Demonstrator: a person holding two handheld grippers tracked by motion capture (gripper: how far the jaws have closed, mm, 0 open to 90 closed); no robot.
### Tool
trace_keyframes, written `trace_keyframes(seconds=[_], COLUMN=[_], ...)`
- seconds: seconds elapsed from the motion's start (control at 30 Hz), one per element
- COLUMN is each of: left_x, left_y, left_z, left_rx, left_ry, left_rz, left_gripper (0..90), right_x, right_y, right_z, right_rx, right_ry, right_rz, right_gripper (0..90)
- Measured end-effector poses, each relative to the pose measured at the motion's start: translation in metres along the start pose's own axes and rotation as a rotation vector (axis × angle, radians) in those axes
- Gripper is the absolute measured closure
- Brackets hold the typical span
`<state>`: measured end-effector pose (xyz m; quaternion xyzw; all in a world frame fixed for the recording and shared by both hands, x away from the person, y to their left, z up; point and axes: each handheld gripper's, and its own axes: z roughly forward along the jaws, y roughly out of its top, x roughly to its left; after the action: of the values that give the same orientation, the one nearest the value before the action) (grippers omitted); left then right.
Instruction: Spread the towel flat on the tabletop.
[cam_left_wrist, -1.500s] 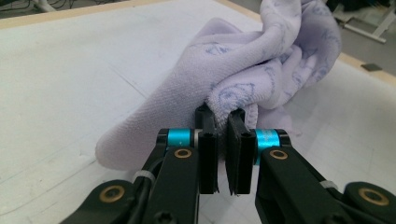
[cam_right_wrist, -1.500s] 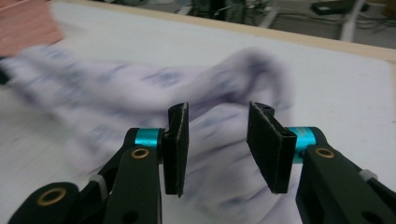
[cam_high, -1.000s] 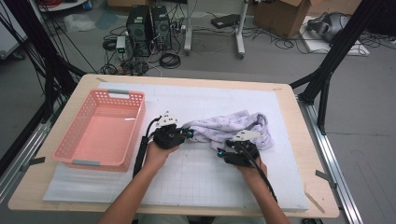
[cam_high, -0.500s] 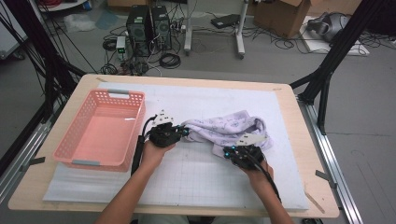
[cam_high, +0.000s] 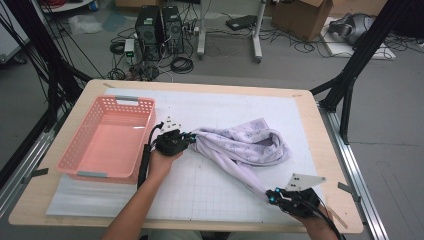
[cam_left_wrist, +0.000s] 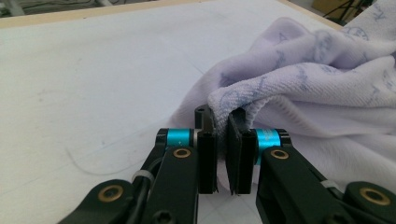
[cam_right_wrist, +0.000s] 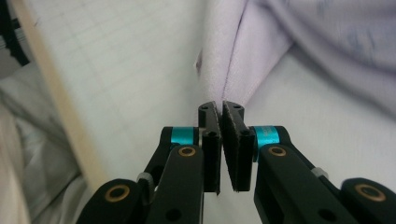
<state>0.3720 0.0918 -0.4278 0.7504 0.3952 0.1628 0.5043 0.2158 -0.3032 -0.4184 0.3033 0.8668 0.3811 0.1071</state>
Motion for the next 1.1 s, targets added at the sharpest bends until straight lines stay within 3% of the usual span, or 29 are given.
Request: trace_keyframes(seconds=[0.13, 0.2, 0.27, 0.33, 0.4, 0.57, 0.7, 0.8, 0.9, 0.93, 1.03, 1.1], left_x=[-0.004, -0.008, -0.011, -0.012, -0.011, -0.012, -0.018, -0.023, -0.028, -0.030, -0.033, -0.034], left_y=[0.000, 0.000, -0.002, -0.005, -0.010, -0.016, -0.021, -0.023, -0.025, -0.026, -0.030, -0.032], left_z=[0.002, 0.002, 0.001, -0.001, -0.004, -0.009, -0.015, -0.019, -0.023, -0.024, -0.025, -0.025], left_rx=[0.008, 0.009, 0.006, 0.013, 0.014, 0.045, 0.028, 0.043, 0.043, 0.041, 0.044, 0.047], left_ry=[-0.011, -0.024, -0.041, -0.045, -0.049, -0.078, -0.100, -0.125, -0.136, -0.137, -0.159, -0.168], left_rz=[0.005, 0.010, 0.022, 0.036, 0.032, 0.045, 0.065, 0.082, 0.106, 0.116, 0.121, 0.121], left_gripper=[82.4, 78.3, 77.6, 78.2, 78.3, 79.2, 81.7, 82.0, 81.9, 81.9, 82.0, 81.9], right_x=[0.009, 0.014, 0.014, 0.008, 0.000, -0.028, -0.053, -0.072, -0.091, -0.095, -0.103, -0.106], right_y=[-0.012, -0.013, -0.013, -0.011, -0.008, 0.008, 0.031, 0.056, 0.075, 0.078, 0.080, 0.076], right_z=[-0.019, -0.023, -0.027, -0.029, -0.028, -0.014, 0.002, 0.018, 0.042, 0.047, 0.063, 0.065], right_rx=[-0.007, 0.000, -0.014, -0.058, -0.091, -0.150, -0.207, -0.240, -0.162, -0.140, -0.049, -0.004], right_ry=[0.066, 0.072, 0.060, 0.024, -0.013, -0.184, -0.308, -0.363, -0.421, -0.426, -0.416, -0.396], right_rz=[-0.003, -0.026, -0.016, 0.019, 0.047, 0.153, 0.230, 0.280, 0.289, 0.298, 0.301, 0.305], right_gripper=[86.7, 84.9, 77.1, 65.7, 62.8, 51.3, 44.1, 33.1, 30.0, 31.2, 55.2, 69.1])
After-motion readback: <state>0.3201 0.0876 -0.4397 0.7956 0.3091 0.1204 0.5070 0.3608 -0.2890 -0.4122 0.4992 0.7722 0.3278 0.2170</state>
